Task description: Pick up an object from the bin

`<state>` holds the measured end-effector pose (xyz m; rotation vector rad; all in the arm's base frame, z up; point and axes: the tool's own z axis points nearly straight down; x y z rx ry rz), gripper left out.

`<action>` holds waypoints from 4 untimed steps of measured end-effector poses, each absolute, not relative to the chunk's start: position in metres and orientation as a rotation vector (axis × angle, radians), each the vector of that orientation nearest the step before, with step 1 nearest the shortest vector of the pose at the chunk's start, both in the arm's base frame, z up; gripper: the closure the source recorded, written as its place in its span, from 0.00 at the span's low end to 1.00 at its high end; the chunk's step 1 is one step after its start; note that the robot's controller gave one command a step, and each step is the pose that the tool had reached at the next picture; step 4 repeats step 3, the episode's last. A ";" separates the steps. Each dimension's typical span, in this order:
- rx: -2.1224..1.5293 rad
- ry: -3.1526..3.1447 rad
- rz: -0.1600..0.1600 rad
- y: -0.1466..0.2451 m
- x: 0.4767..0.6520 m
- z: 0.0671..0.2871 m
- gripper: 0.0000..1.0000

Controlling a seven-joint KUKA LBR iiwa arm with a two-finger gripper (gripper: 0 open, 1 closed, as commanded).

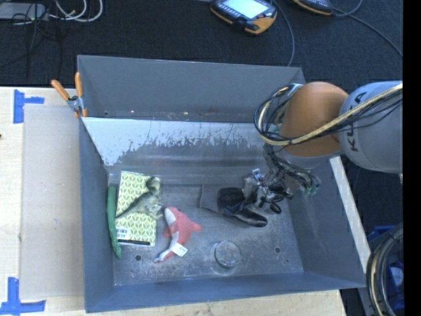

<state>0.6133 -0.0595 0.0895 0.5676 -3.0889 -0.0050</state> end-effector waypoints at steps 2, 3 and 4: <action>0.568 -3.094 -0.004 -0.059 0.615 0.110 1.00; 0.567 -3.093 -0.004 -0.059 0.615 0.117 1.00; 0.567 -3.093 -0.004 -0.059 0.615 0.117 1.00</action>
Offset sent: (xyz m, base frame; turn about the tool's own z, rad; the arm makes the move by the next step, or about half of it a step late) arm 0.0000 0.0000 0.0323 0.0000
